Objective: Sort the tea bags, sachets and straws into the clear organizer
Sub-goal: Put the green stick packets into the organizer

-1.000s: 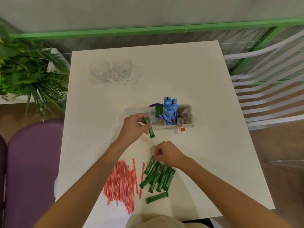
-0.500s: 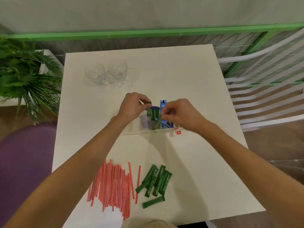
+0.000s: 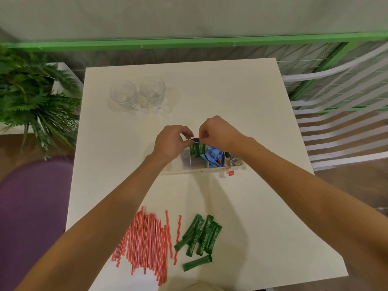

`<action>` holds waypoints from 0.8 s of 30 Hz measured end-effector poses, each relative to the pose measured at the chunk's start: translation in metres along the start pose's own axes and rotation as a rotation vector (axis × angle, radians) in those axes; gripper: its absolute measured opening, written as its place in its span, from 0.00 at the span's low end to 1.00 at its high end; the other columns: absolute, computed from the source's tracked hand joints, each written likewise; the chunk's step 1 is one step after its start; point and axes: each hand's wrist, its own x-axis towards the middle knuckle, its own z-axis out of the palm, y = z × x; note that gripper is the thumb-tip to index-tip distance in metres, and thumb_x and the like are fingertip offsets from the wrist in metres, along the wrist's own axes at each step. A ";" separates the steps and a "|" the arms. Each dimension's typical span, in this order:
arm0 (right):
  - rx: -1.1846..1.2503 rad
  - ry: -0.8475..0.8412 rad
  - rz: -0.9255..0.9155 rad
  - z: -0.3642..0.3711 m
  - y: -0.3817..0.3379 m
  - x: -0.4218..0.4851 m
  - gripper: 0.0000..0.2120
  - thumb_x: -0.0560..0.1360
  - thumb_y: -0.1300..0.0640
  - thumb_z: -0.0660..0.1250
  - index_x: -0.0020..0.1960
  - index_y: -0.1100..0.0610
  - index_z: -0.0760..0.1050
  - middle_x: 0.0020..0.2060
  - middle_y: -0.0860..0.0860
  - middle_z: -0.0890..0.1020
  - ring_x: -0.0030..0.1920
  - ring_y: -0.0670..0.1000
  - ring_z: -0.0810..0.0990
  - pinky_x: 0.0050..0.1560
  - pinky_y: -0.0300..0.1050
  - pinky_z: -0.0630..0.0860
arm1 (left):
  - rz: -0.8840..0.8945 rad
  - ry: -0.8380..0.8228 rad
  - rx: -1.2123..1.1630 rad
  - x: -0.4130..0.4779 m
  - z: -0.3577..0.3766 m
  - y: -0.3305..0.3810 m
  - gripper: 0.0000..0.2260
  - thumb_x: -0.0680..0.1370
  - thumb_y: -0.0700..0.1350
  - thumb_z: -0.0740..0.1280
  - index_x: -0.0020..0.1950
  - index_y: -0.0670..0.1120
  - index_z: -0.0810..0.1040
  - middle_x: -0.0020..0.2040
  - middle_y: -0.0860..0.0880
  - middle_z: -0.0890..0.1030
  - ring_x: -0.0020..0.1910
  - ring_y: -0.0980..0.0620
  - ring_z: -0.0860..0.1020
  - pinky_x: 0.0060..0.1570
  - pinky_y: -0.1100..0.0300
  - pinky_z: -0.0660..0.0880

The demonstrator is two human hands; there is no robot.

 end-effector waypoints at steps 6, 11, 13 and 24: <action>-0.199 -0.034 0.025 0.010 -0.005 0.007 0.07 0.74 0.61 0.67 0.50 0.56 0.82 0.47 0.56 0.80 0.44 0.56 0.79 0.40 0.44 0.72 | 0.055 0.087 -0.074 -0.013 0.004 -0.004 0.06 0.71 0.45 0.74 0.46 0.52 0.82 0.42 0.57 0.80 0.36 0.54 0.78 0.41 0.55 0.77; -0.246 -0.010 0.032 0.011 -0.002 0.006 0.09 0.75 0.61 0.67 0.53 0.55 0.80 0.50 0.56 0.78 0.47 0.56 0.79 0.41 0.44 0.70 | 0.072 0.112 -0.163 -0.026 0.011 -0.002 0.05 0.72 0.41 0.72 0.45 0.50 0.82 0.40 0.56 0.80 0.35 0.52 0.78 0.42 0.53 0.77; -0.197 0.004 0.025 0.011 0.001 0.004 0.08 0.75 0.59 0.67 0.53 0.54 0.80 0.49 0.55 0.79 0.48 0.55 0.78 0.41 0.44 0.68 | 0.069 0.103 -0.234 -0.036 0.017 0.001 0.05 0.73 0.40 0.71 0.46 0.49 0.83 0.40 0.55 0.81 0.35 0.52 0.78 0.42 0.54 0.77; 0.303 0.161 0.184 0.021 0.033 -0.050 0.05 0.75 0.61 0.67 0.44 0.56 0.82 0.34 0.51 0.81 0.35 0.51 0.78 0.37 0.39 0.72 | 0.008 -0.006 -0.378 -0.056 0.046 0.021 0.06 0.75 0.41 0.72 0.50 0.46 0.84 0.40 0.52 0.83 0.32 0.64 0.77 0.39 0.70 0.72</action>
